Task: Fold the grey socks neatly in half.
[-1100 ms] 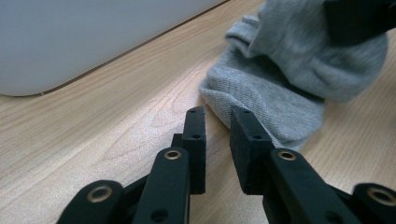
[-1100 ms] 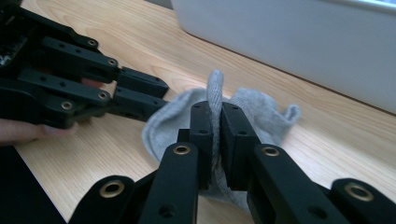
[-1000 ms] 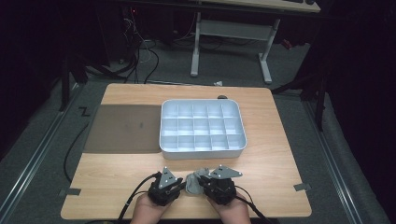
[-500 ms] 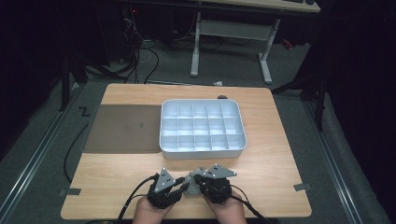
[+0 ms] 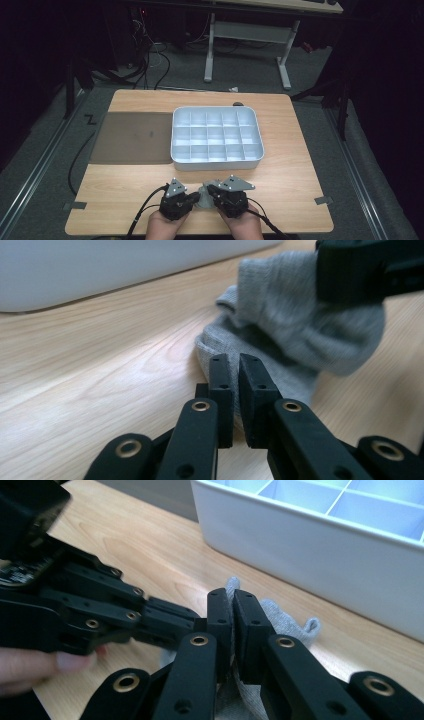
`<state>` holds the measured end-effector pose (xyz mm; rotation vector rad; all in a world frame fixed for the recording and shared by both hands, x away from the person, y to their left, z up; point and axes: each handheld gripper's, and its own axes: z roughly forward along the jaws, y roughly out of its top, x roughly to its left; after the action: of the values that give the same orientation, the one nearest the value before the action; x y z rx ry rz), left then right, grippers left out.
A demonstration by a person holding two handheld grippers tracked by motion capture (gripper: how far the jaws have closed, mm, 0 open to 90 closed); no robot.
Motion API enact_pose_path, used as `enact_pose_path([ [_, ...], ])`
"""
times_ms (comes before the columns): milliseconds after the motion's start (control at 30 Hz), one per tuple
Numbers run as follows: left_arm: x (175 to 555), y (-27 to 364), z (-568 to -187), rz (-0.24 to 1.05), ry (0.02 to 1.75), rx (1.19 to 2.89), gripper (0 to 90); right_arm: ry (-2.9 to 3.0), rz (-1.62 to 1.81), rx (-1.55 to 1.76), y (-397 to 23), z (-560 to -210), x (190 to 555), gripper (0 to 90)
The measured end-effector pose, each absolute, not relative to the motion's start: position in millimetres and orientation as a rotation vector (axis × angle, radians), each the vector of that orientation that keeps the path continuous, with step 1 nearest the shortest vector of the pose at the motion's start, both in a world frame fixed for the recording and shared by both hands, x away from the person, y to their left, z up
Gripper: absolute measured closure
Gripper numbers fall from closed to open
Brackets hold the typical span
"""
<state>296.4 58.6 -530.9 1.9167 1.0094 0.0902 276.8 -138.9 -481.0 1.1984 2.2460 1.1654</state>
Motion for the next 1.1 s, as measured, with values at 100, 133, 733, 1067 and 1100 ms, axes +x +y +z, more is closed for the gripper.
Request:
enact_pose_path([
  [100,300,51,-533,0.04,1.019,1.901,85.4,2.232,1.18,1.203,-138,-481,277,87.3],
  [133,300,50,-535,0.038,1.02,1.905,84.9,2.234,1.177,1.208,-138,-483,278,87.3],
  [733,288,58,-536,0.097,0.959,2.008,85.6,2.27,1.22,1.231,-136,-499,274,87.1],
  [1067,288,61,-536,0.094,0.969,1.99,80.4,2.304,1.254,1.248,-139,-507,274,77.9],
  [1100,288,61,-536,0.094,0.969,1.99,80.4,2.304,1.254,1.248,-139,-507,274,77.9],
])
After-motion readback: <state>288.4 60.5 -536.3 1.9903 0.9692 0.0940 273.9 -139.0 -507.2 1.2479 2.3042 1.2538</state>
